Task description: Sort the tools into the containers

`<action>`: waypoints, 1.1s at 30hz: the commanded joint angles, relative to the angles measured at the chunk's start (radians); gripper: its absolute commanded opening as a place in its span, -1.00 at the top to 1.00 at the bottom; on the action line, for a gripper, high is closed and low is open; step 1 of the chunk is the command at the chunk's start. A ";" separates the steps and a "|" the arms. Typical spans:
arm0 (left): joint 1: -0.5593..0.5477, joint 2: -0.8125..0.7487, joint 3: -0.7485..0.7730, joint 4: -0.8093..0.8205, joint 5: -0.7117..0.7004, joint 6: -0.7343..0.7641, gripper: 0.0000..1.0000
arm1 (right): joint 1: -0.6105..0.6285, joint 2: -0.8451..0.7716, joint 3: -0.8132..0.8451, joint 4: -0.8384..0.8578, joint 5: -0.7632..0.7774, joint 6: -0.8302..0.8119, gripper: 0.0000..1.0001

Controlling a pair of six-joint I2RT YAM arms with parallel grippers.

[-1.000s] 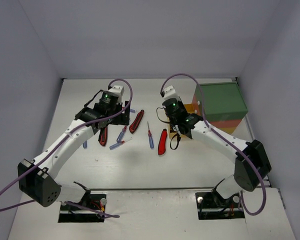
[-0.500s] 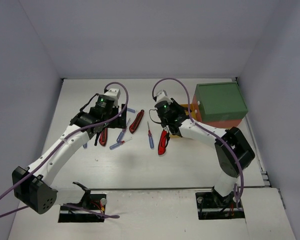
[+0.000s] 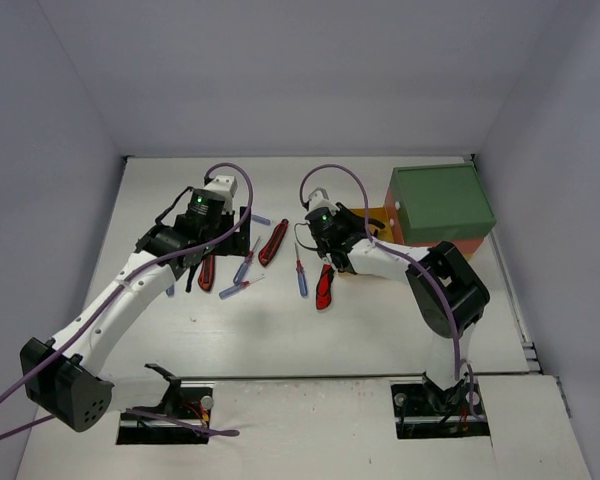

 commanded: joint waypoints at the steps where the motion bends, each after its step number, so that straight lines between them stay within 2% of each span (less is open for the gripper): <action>1: 0.006 -0.036 0.003 0.009 -0.007 0.010 -0.50 | -0.029 -0.016 0.014 0.100 0.085 -0.022 1.00; 3: 0.007 -0.037 0.002 0.008 -0.008 0.010 -0.50 | -0.036 -0.012 0.011 0.101 0.084 -0.012 0.99; 5: 0.008 -0.033 0.002 0.010 -0.008 0.010 -0.50 | -0.036 -0.012 0.005 0.100 0.080 0.002 0.88; 7: 0.007 -0.028 0.003 0.009 -0.007 0.008 -0.50 | -0.033 -0.020 0.002 0.081 0.054 0.020 0.66; 10: 0.006 -0.020 0.007 0.010 -0.003 0.006 -0.50 | -0.029 -0.038 0.002 0.043 0.004 0.083 0.19; 13: 0.006 -0.014 0.012 0.010 -0.003 0.004 -0.50 | -0.029 -0.070 -0.007 -0.002 -0.063 0.158 -0.08; 15: 0.007 -0.007 0.016 0.011 -0.002 0.004 -0.50 | -0.025 -0.109 -0.016 -0.026 -0.106 0.208 -0.20; 21: 0.006 0.026 0.026 0.012 0.030 0.002 -0.50 | -0.024 -0.257 -0.009 -0.110 -0.271 0.342 -0.31; 27: 0.005 0.089 0.059 0.015 0.083 -0.008 -0.50 | -0.026 -0.400 0.092 -0.199 -0.504 0.464 -0.49; 33: 0.001 0.148 0.105 0.015 0.122 -0.018 -0.50 | -0.047 -0.486 0.124 -0.231 -0.559 0.538 -0.52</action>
